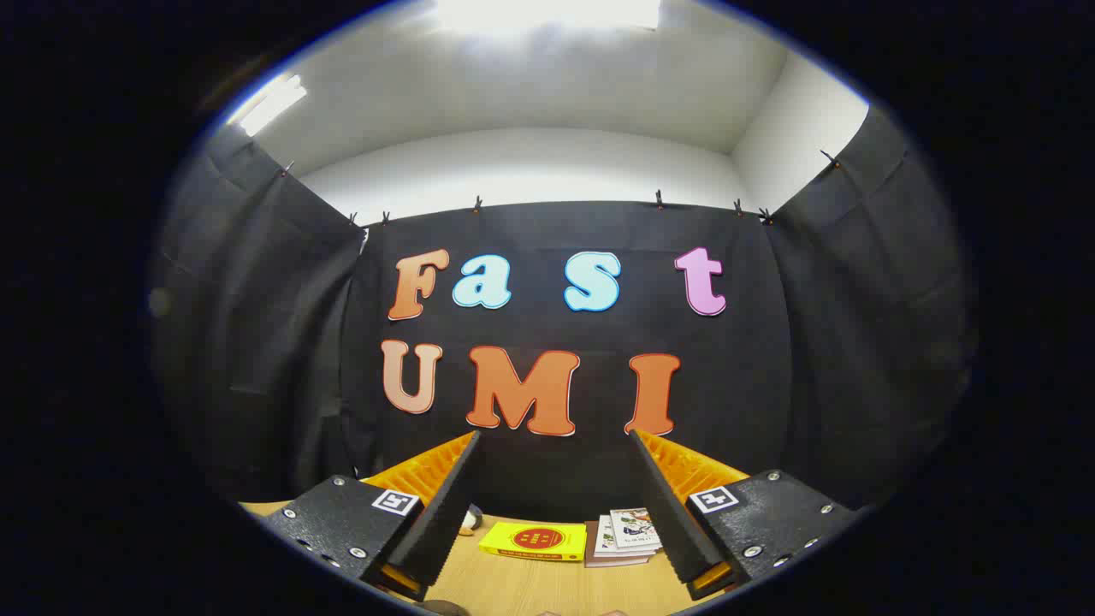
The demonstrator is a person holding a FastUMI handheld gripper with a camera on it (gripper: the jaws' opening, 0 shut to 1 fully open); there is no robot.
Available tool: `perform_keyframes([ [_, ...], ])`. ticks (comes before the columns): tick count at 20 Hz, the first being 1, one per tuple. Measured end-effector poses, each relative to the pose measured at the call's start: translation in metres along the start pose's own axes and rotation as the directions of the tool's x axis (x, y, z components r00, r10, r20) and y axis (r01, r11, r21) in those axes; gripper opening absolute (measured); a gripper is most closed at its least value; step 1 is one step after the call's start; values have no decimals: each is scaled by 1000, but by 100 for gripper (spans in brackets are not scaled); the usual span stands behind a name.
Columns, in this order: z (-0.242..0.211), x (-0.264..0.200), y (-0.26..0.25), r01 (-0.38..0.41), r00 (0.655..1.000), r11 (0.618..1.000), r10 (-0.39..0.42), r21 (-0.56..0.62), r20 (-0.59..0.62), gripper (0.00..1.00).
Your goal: Open the storage box then place both shoes into the box .Put the left shoe in first, then the right shoe, with the right side of both shoes facing outward in a uniform manner.
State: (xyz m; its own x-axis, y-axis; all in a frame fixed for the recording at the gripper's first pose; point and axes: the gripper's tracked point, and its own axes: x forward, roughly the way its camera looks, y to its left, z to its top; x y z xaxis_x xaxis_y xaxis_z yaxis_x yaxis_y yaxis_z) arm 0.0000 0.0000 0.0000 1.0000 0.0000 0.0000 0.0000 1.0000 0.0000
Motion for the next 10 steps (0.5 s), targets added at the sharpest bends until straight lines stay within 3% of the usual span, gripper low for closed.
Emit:
perform_keyframes([
  [10,32,2,2,-19,999,999,18,32,37,99],
])
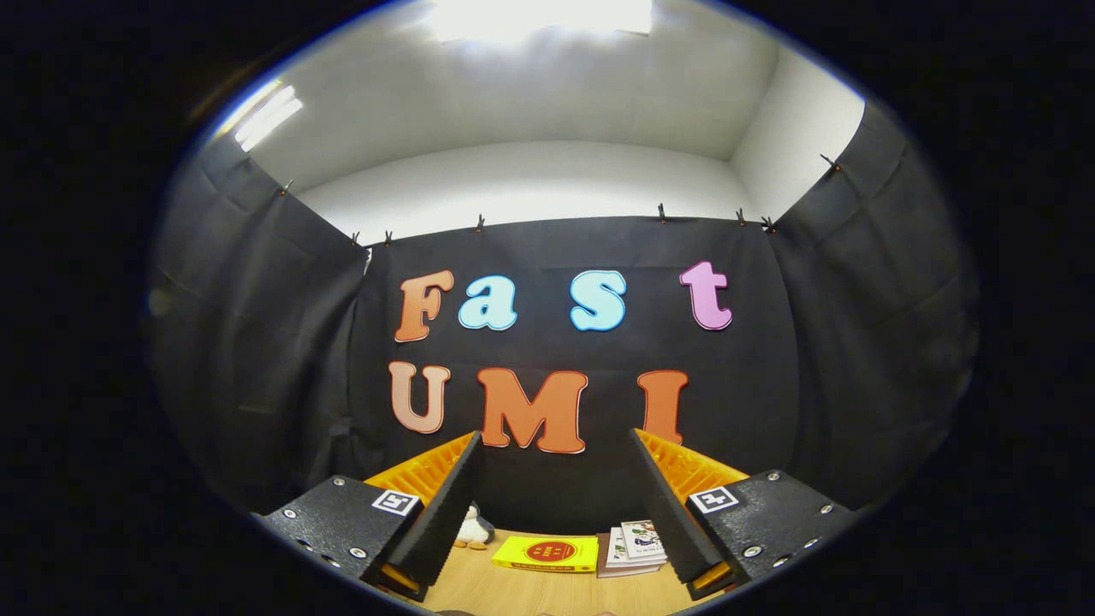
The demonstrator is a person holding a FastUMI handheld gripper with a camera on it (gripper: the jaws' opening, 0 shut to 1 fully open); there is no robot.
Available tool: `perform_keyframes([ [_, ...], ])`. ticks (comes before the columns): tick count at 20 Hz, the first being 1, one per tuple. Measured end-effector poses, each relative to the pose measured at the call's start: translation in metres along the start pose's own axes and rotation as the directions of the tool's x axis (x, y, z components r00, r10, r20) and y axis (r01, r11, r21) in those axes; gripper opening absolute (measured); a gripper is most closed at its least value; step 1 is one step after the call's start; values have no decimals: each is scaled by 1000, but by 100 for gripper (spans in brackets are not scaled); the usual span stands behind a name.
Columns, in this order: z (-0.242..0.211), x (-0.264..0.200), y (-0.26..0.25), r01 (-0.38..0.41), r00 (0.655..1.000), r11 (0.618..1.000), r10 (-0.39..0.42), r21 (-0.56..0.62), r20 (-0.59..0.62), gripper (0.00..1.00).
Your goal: Open the storage box then place both shoes into the box .Put the left shoe in first, then the right shoe, with the right side of both shoes facing outward in a uniform manner.
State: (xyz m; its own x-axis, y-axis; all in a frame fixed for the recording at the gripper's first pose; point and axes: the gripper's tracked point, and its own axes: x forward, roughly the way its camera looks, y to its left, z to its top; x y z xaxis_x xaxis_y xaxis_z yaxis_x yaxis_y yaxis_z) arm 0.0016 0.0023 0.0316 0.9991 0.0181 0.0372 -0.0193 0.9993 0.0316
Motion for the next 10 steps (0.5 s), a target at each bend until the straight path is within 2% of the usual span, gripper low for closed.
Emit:
perform_keyframes([
  [7,-21,3,6,-9,999,1000,10,12,-40,99],
  [10,-57,2,31,-90,983,992,103,85,-155,99],
])
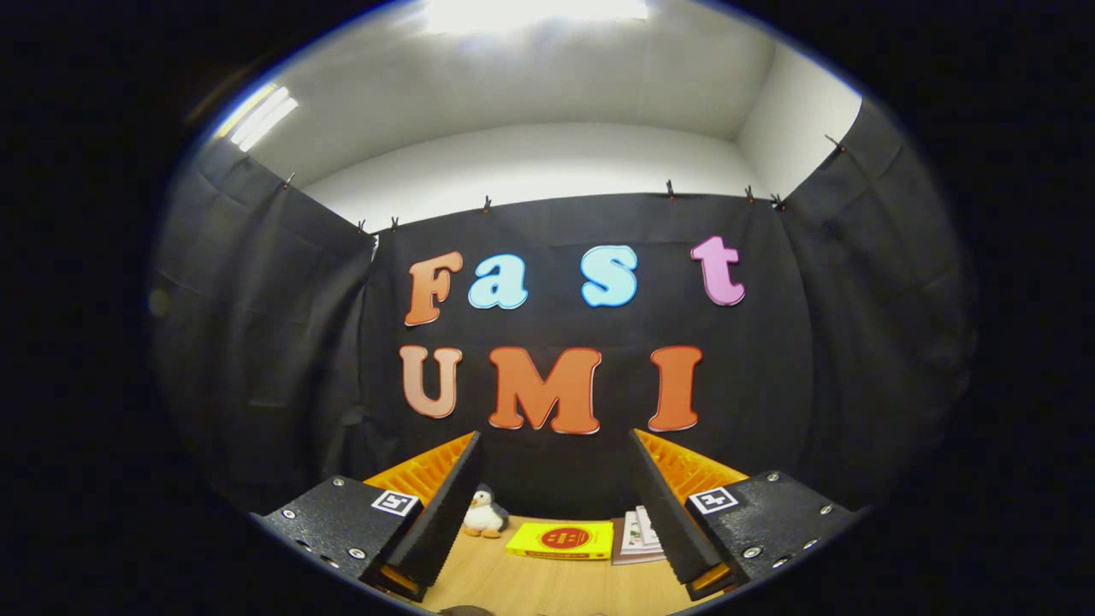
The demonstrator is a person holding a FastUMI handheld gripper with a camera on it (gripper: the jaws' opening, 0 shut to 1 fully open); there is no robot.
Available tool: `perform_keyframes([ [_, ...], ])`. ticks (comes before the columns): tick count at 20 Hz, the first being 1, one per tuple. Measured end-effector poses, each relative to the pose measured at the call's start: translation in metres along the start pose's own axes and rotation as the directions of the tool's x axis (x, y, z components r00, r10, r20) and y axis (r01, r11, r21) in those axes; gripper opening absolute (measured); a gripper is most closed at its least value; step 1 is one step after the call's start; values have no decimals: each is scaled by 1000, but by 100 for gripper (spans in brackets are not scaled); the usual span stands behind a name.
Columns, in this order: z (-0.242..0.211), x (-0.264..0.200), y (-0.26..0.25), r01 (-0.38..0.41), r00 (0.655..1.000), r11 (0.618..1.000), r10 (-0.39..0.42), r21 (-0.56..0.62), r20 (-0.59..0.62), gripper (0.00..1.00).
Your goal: Open the storage box then place both shoes into the box .Put the left shoe in first, then the right shoe, with the right side of both shoes facing outward in a uniform manner.
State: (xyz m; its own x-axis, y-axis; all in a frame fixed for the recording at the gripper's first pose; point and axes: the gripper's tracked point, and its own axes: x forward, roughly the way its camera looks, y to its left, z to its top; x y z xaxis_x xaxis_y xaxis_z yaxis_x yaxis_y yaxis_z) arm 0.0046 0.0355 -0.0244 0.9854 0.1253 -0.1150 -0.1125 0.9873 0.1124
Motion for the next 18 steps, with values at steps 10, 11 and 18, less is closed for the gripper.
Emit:
perform_keyframes([
  [10,-133,0,66,-163,909,966,227,202,-349,98],
  [11,-149,-2,74,-169,887,959,248,226,-390,97],
  [18,-259,-24,135,-231,684,910,404,345,-607,97],
])
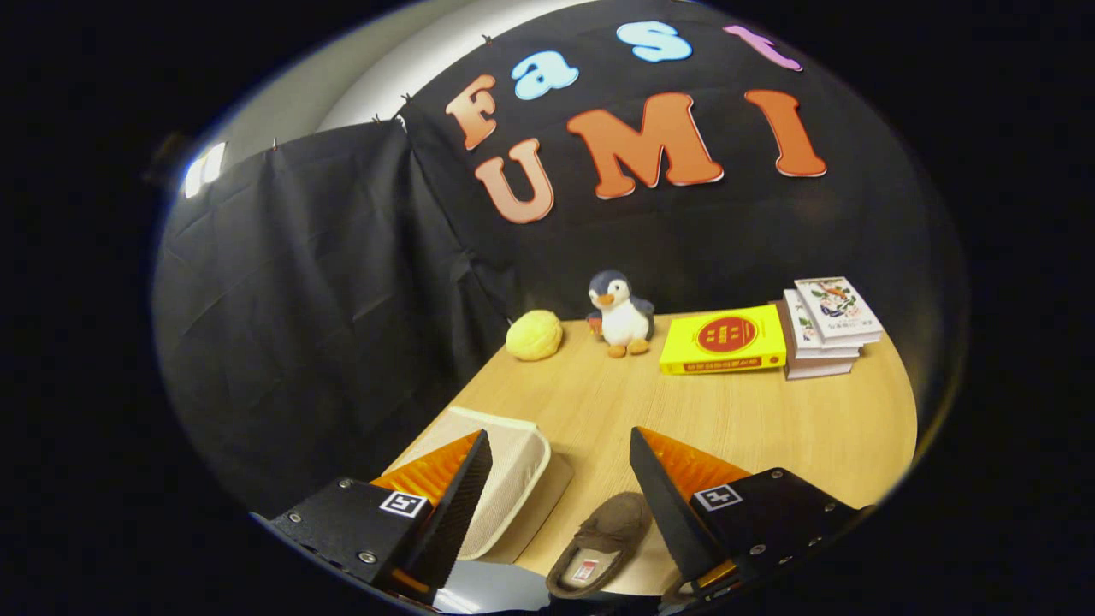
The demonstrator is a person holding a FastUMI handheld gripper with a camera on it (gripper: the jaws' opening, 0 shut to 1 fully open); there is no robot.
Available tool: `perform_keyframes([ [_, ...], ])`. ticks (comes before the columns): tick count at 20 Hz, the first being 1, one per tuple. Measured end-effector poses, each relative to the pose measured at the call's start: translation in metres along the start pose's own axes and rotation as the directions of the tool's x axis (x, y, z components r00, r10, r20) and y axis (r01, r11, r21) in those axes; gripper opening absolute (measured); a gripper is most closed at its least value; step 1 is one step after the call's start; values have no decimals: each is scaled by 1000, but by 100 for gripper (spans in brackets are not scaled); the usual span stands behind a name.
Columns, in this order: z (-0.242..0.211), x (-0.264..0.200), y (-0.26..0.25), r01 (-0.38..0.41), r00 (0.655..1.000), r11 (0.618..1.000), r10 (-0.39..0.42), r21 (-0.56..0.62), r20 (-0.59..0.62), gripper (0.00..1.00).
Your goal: Open the storage box then place both shoes into the box .Put the left shoe in first, then the right shoe, with the right side of both shoes facing outward in a uniform manner.
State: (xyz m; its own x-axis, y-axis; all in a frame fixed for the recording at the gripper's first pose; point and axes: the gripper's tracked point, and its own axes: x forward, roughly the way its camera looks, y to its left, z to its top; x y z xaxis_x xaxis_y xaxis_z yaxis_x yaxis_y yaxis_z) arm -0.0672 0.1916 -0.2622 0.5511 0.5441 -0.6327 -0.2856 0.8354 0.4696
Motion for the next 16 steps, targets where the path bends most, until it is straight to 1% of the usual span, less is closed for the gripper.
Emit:
perform_keyframes([
  [2,-25,14,11,-42,996,999,42,7,-74,97],
  [5,-58,31,26,-97,980,994,104,51,-167,97],
  [10,-99,62,40,-137,950,983,164,118,-264,97],
  [14,-127,80,43,-127,930,980,170,150,-327,97],
  [16,-134,90,51,-152,918,969,212,197,-336,97],
])
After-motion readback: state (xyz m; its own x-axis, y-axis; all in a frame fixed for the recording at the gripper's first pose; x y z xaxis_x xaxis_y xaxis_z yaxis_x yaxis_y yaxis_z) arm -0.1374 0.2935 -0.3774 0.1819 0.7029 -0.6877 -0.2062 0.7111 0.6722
